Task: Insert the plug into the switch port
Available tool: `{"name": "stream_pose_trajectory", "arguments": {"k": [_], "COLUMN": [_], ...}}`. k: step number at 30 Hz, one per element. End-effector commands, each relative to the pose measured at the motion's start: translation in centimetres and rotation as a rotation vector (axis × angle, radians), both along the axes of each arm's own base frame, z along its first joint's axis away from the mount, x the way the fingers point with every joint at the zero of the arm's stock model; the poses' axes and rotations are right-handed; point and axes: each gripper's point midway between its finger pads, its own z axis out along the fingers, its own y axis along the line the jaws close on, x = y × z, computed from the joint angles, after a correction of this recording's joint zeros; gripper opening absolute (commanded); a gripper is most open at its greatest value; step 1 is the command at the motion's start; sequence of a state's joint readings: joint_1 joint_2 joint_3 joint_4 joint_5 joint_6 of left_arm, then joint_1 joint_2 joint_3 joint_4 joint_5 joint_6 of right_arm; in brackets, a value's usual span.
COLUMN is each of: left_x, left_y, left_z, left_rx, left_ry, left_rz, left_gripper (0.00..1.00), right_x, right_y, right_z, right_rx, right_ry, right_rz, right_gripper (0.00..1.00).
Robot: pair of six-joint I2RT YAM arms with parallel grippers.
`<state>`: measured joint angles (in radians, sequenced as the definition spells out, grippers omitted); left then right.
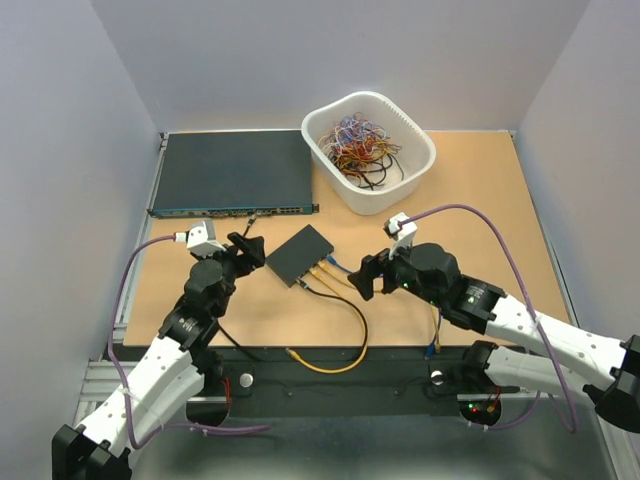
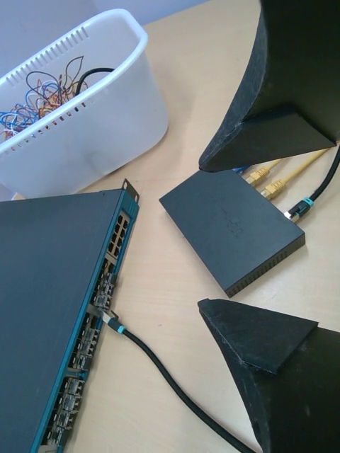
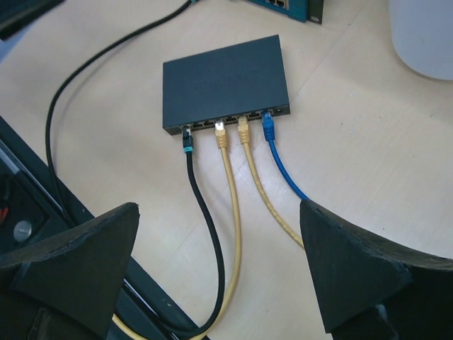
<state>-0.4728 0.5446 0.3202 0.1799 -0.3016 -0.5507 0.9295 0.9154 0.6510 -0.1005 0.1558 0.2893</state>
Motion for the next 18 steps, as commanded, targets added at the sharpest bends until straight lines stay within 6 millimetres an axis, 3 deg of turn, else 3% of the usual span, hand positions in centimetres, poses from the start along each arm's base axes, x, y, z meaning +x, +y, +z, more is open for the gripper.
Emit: {"name": "stream_pose_trajectory", "arguments": {"k": [1,7,18], "left_x": [-0.1,0.0,0.4], "left_y": [1.1,1.2,0.4], "left_z": [0.1,0.0,-1.4], "left_rx": [0.006,0.019,0.042], "left_ry": [-0.038,-0.059,-0.032], "left_rz": [0.052,0.051,0.018], "left_gripper": [0.83,0.83,0.83], "right_x": [0.3,-0.2,-1.7], "right_y": [-0.6,-1.9,-0.3], "right_z": [2.4,2.0,-1.8], "right_rx": [0.111,0.165,0.147], "right_ry": [-0.034,-0.043,0.099], "right_rz": [-0.067,-0.105,-0.030], "right_gripper": [1.00,1.00,1.00]}}
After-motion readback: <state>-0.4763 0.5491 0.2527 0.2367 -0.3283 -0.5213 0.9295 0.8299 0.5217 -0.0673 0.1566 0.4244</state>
